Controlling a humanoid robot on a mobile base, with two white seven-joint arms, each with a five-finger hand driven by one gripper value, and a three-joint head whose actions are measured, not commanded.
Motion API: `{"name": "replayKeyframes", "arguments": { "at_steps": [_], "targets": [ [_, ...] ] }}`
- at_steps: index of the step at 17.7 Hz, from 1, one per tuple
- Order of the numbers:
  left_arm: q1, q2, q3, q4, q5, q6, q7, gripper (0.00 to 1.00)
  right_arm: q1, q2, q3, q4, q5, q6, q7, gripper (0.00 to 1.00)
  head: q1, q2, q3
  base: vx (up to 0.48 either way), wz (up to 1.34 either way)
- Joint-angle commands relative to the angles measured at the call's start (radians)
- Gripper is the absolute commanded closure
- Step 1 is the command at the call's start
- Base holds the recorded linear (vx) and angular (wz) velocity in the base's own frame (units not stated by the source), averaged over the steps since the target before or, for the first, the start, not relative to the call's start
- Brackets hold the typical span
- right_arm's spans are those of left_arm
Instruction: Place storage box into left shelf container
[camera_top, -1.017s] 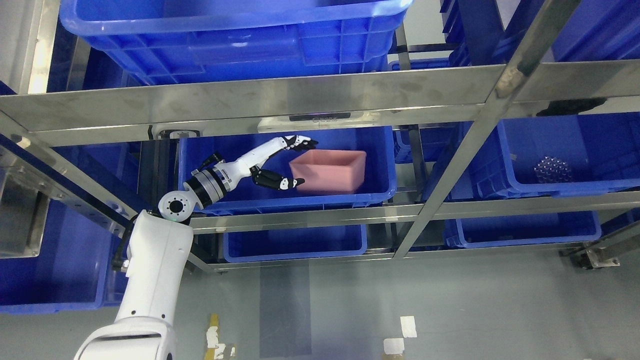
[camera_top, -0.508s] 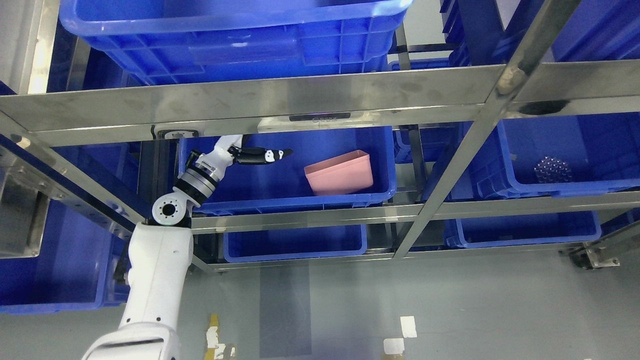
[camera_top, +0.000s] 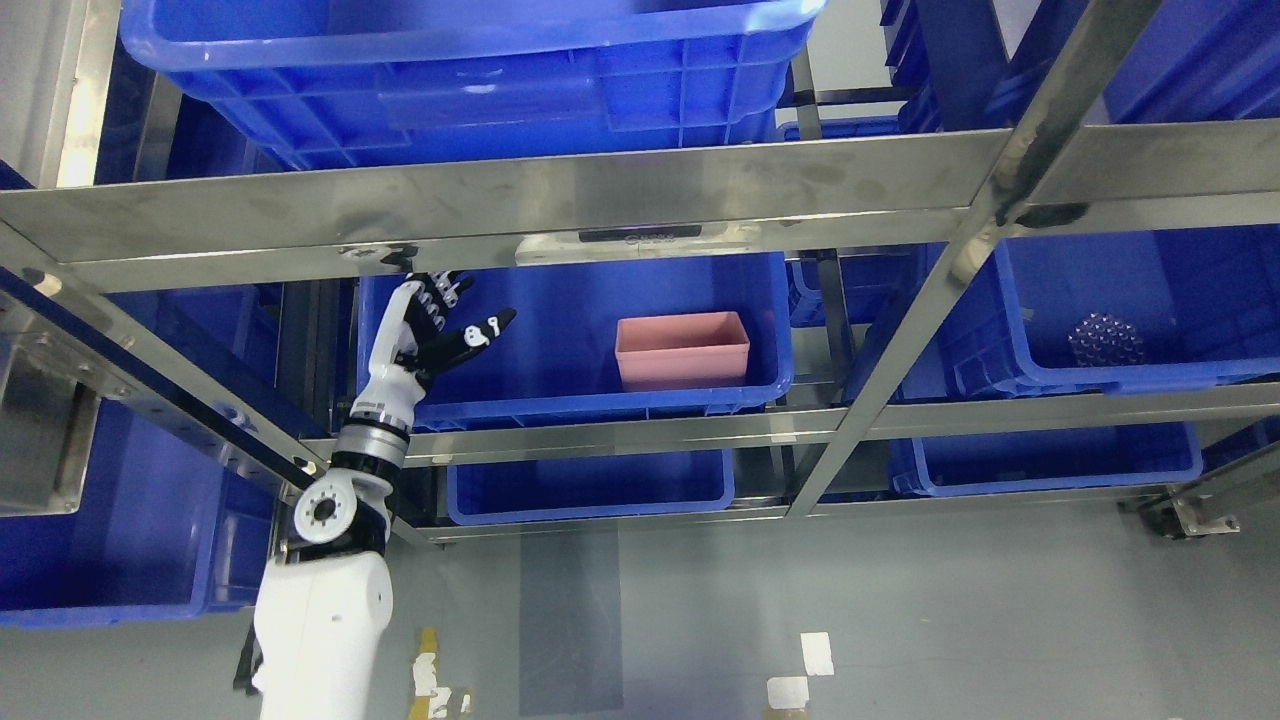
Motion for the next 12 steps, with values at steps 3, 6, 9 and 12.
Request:
{"name": "replayKeyframes", "arguments": {
  "at_steps": [3,6,9,12],
  "targets": [
    [0.207,0.013,-0.014,-0.521,0.025,0.011,0.057,0.01,-0.003,-0.017,0.000,-0.017,-0.021,-0.001,0.002,0.00,0.0000,0.000,0.000,0.000,0.00],
    [0.220,0.013,-0.014,-0.521,0.025,-0.053,0.057,0.01,-0.003,-0.017,-0.002,-0.017,-0.021,0.000,0.001,0.00,0.0000,0.000,0.000,0.000,0.00],
    [0.244,0.013,-0.014,-0.519,0.025,-0.055,0.057,0.01,-0.003,-0.017,0.000,-0.017,-0.021,0.000,0.001,0.00,0.0000,0.000,0.000,0.000,0.00],
    [0.273,0.013,-0.015,-0.518,0.025,-0.056,0.057,0.01,-0.003,-0.017,0.000,-0.017,-0.021,0.000,0.001,0.00,0.0000,0.000,0.000,0.000,0.00]
  ]
}}
